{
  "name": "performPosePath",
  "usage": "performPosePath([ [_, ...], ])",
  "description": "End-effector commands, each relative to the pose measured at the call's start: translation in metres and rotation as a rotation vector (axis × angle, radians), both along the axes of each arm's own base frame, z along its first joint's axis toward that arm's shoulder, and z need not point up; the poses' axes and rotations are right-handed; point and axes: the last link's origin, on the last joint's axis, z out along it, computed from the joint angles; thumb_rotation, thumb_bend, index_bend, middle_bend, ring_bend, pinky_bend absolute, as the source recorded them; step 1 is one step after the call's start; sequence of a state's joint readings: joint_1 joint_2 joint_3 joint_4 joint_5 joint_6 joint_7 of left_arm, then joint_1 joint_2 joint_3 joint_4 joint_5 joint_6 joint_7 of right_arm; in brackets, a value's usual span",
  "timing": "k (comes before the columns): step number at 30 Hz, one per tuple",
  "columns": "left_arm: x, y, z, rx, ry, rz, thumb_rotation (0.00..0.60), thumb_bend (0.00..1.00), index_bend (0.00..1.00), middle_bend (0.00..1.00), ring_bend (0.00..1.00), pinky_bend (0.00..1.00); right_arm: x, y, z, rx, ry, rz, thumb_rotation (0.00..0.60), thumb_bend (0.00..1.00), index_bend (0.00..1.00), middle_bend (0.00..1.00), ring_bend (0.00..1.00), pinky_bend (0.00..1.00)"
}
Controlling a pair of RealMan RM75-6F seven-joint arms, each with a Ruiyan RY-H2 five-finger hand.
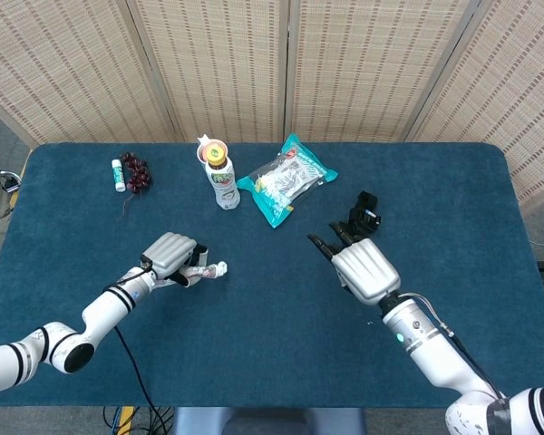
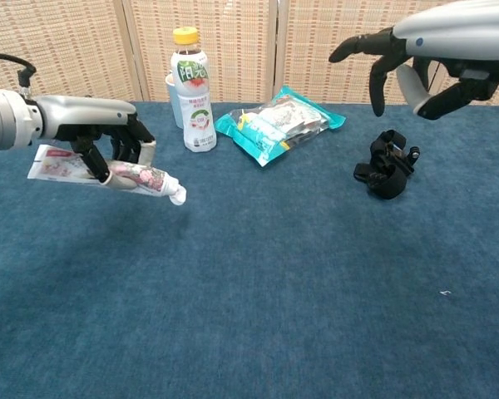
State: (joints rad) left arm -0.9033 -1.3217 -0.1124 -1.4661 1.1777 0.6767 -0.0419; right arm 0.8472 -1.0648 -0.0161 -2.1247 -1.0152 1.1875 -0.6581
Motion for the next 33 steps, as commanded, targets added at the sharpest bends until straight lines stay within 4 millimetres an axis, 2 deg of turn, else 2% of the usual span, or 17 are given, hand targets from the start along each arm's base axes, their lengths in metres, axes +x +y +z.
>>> performPosePath([
  [1, -0.008, 0.000, -0.009, -0.012, 0.010, 0.008, 0.600, 0.45, 0.57, 0.61, 0.47, 0.35, -0.004, 0.001, 0.004, -0.008, 0.000, -0.010, 0.600, 0.84, 0.02, 0.42, 0.27, 0.42],
  [11, -0.029, 0.007, -0.009, 0.004, 0.057, 0.032, 0.600, 0.45, 0.42, 0.45, 0.27, 0.27, -0.018, 0.002, 0.014, -0.038, 0.011, -0.028, 0.600, 0.84, 0.01, 0.37, 0.21, 0.36],
  [21, -0.026, 0.005, 0.006, 0.006, 0.078, 0.041, 0.600, 0.45, 0.28, 0.29, 0.17, 0.23, -0.023, 0.002, 0.021, -0.062, 0.006, -0.037, 0.600, 0.84, 0.00, 0.31, 0.10, 0.23],
  [24, -0.022, 0.004, 0.015, 0.028, 0.063, 0.041, 0.600, 0.45, 0.27, 0.28, 0.15, 0.23, -0.026, 0.004, 0.026, -0.076, 0.003, -0.042, 0.600, 0.84, 0.00, 0.30, 0.09, 0.22],
  [28, -0.019, -0.002, 0.038, 0.116, 0.003, 0.043, 0.600, 0.45, 0.26, 0.27, 0.15, 0.23, -0.036, 0.007, 0.037, -0.106, 0.005, -0.064, 0.600, 0.84, 0.00, 0.28, 0.08, 0.22],
  [30, -0.021, -0.008, 0.049, 0.171, -0.031, 0.048, 0.600, 0.40, 0.26, 0.27, 0.15, 0.23, -0.043, 0.009, 0.043, -0.120, 0.011, -0.078, 0.600, 0.84, 0.00, 0.28, 0.08, 0.22],
  [32, -0.026, -0.017, 0.059, 0.235, -0.062, 0.057, 0.600, 0.36, 0.26, 0.27, 0.15, 0.23, -0.051, 0.011, 0.048, -0.140, 0.019, -0.096, 0.600, 0.76, 0.00, 0.27, 0.08, 0.22],
  [33, -0.030, -0.022, 0.064, 0.263, -0.071, 0.060, 0.600, 0.34, 0.25, 0.27, 0.15, 0.23, -0.055, 0.012, 0.051, -0.149, 0.020, -0.105, 0.600, 0.68, 0.00, 0.26, 0.08, 0.22],
])
